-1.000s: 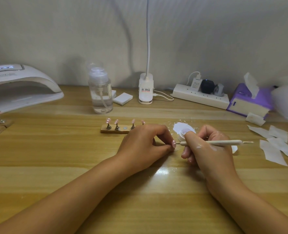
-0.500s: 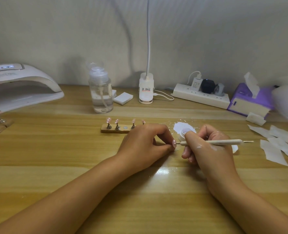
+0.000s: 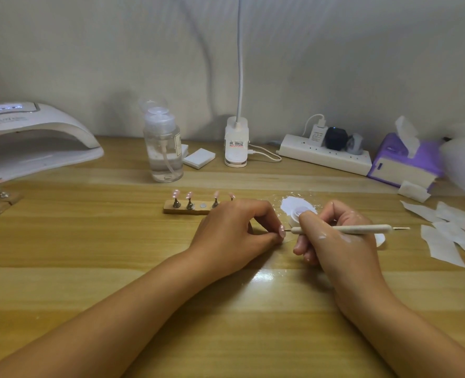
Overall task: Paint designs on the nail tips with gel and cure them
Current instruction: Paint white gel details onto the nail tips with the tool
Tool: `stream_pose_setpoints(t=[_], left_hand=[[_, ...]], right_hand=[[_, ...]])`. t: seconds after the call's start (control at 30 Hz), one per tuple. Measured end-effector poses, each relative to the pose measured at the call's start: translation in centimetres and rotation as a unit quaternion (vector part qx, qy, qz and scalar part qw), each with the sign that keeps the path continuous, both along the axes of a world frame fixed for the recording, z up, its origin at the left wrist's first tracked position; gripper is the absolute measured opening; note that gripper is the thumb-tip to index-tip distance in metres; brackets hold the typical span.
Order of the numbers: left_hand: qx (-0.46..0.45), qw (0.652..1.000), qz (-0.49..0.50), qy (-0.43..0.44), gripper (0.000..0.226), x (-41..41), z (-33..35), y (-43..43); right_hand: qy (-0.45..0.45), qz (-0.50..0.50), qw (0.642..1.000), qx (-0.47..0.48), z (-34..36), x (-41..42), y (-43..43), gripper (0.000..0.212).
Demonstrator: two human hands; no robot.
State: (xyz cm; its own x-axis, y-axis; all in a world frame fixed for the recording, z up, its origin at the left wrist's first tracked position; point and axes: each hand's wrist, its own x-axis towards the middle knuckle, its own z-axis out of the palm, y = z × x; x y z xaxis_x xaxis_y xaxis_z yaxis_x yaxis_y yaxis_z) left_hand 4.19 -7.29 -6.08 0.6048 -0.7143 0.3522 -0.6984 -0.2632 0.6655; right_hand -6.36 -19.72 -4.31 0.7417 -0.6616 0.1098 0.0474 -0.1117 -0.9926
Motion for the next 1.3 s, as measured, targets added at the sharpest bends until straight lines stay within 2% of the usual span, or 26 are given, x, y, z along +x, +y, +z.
stream_pose_setpoints(t=[0.27, 0.47, 0.83, 1.3], left_hand=[[-0.002, 1.0, 0.0, 0.014, 0.01, -0.08, 0.05, -0.03], [0.0, 1.0, 0.001, 0.014, 0.014, -0.06, 0.02, 0.0], [0.0, 1.0, 0.003, 0.008, 0.016, -0.09, 0.0, -0.04], [0.0, 1.0, 0.002, 0.01, 0.011, -0.01, -0.06, -0.01]], right_hand=[[-0.02, -0.024, 0.999, 0.02, -0.11, 0.02, -0.2, 0.035], [0.001, -0.015, 1.0, -0.015, -0.2, -0.08, -0.23, 0.042], [-0.006, -0.011, 1.0, -0.001, -0.16, 0.01, -0.06, 0.031], [-0.015, -0.006, 1.0, 0.0, -0.25, 0.05, -0.09, 0.034]])
